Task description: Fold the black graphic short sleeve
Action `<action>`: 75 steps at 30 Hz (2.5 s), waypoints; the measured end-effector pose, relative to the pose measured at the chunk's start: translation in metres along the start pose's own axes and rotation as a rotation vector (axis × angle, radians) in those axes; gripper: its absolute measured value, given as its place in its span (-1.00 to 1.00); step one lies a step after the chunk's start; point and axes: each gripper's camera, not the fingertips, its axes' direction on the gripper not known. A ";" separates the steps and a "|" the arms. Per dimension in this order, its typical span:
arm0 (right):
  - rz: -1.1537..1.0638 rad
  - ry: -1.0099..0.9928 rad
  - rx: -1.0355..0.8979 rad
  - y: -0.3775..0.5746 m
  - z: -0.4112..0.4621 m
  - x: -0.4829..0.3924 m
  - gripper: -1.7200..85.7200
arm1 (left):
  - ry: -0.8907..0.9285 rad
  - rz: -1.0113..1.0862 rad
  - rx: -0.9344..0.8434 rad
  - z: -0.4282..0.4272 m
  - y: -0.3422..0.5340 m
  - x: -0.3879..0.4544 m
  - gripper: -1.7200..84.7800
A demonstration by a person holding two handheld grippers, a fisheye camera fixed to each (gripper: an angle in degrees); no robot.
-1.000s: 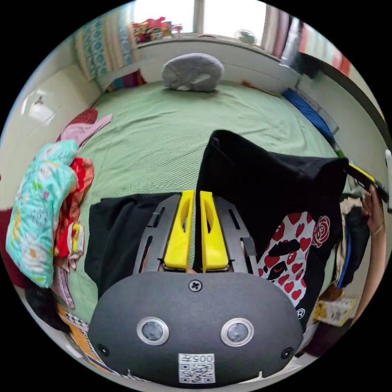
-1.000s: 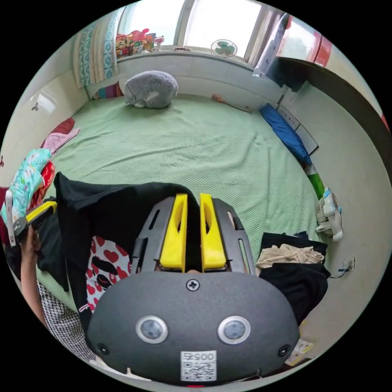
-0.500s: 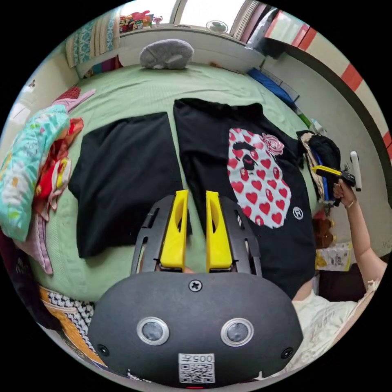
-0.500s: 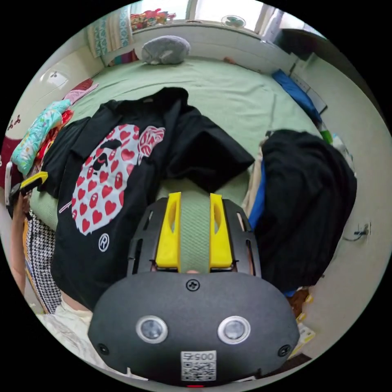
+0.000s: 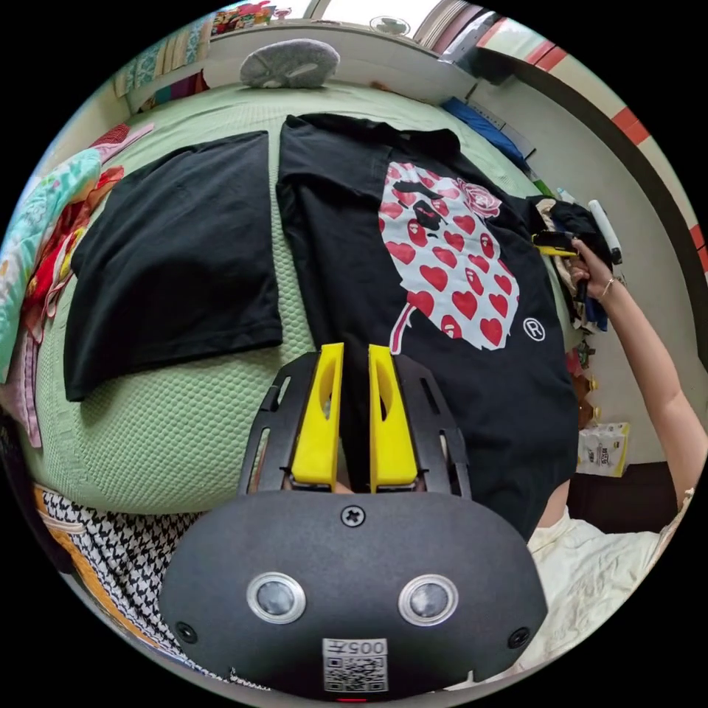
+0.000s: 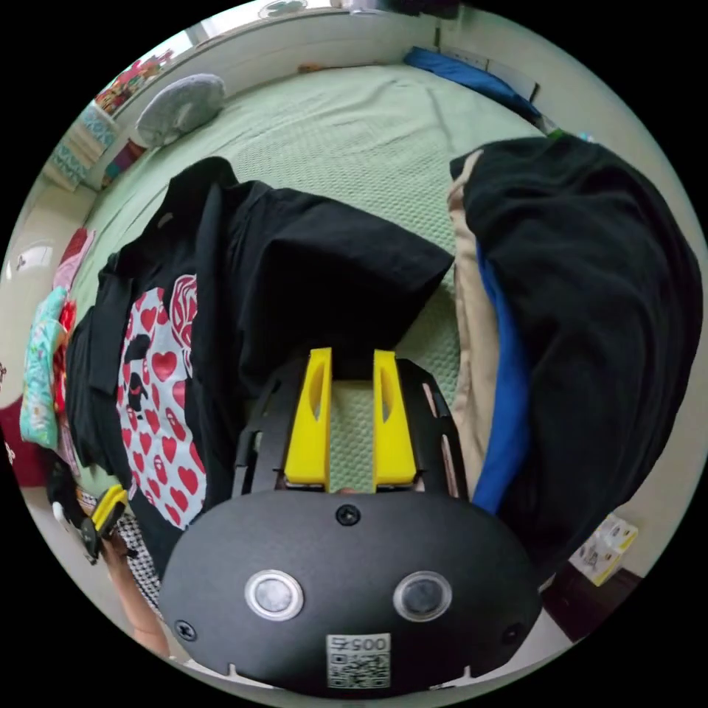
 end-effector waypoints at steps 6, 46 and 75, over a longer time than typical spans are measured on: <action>-0.064 0.207 0.151 0.004 -0.054 0.008 -0.99 | -0.041 -0.015 -0.009 0.019 0.005 0.008 -0.80; -0.401 0.129 -0.051 0.175 0.037 -0.046 -1.00 | -0.188 -0.051 -0.036 0.062 0.043 0.067 -0.87; -0.287 -0.108 -0.133 0.124 0.067 0.033 -0.99 | -0.193 0.195 0.099 0.069 -0.138 0.055 -0.70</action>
